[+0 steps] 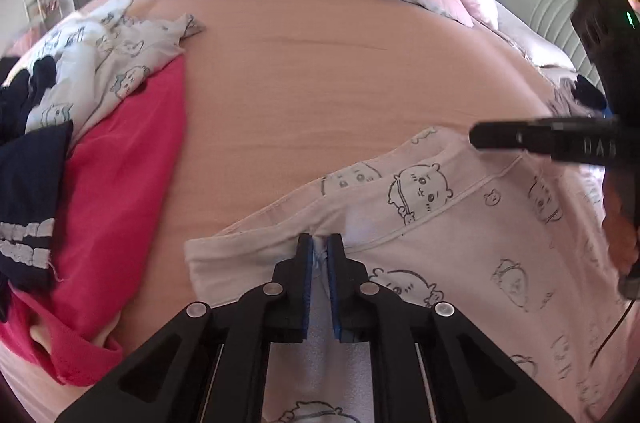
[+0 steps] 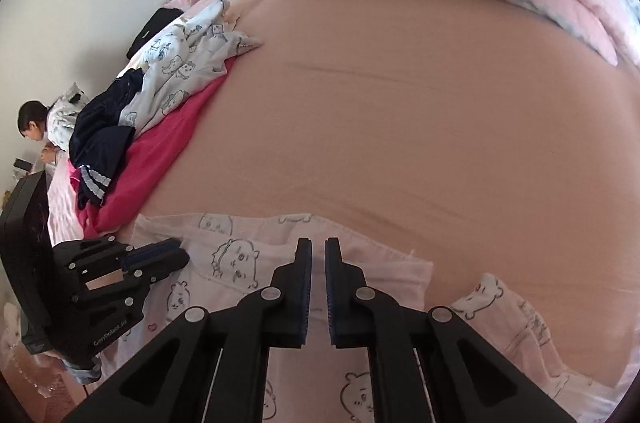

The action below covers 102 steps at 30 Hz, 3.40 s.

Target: Fold clothes

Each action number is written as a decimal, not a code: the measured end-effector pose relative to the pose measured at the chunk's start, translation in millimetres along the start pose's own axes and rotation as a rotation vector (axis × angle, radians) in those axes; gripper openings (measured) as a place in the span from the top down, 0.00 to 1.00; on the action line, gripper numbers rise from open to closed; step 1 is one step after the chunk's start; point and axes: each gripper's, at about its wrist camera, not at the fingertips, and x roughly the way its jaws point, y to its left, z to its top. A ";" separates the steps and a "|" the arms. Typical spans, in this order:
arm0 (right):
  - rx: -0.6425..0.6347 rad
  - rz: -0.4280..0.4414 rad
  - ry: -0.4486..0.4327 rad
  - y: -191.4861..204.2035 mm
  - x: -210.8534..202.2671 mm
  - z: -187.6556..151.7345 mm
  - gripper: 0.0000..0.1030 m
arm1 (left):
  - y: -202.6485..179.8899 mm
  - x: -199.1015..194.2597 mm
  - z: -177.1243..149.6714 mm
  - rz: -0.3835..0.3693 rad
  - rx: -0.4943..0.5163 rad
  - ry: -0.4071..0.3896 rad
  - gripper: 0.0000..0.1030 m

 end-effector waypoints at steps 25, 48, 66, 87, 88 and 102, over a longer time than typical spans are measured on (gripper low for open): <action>-0.035 -0.024 -0.079 12.1 -7.0 -14.3 0.96 | -12.4 -10.1 5.7 -0.012 0.007 -0.069 0.96; 0.031 -0.038 -0.001 5.3 -5.7 -18.7 0.82 | 17.9 14.6 20.3 -0.051 -0.098 -0.023 0.95; 0.003 -0.014 -0.023 1.2 11.6 -18.1 0.95 | -11.3 13.2 17.2 -0.010 -0.031 0.028 0.73; -0.061 -0.066 -0.098 15.9 2.9 -5.8 0.96 | -1.3 22.7 21.2 0.025 -0.020 -0.030 0.98; -0.066 -0.076 -0.100 16.2 6.6 -5.4 0.96 | 0.2 29.4 21.2 0.024 -0.022 -0.012 0.98; 0.108 -0.090 -0.131 -33.3 -30.5 -8.8 0.54 | 55.8 -8.2 -1.4 0.030 -0.246 0.020 0.62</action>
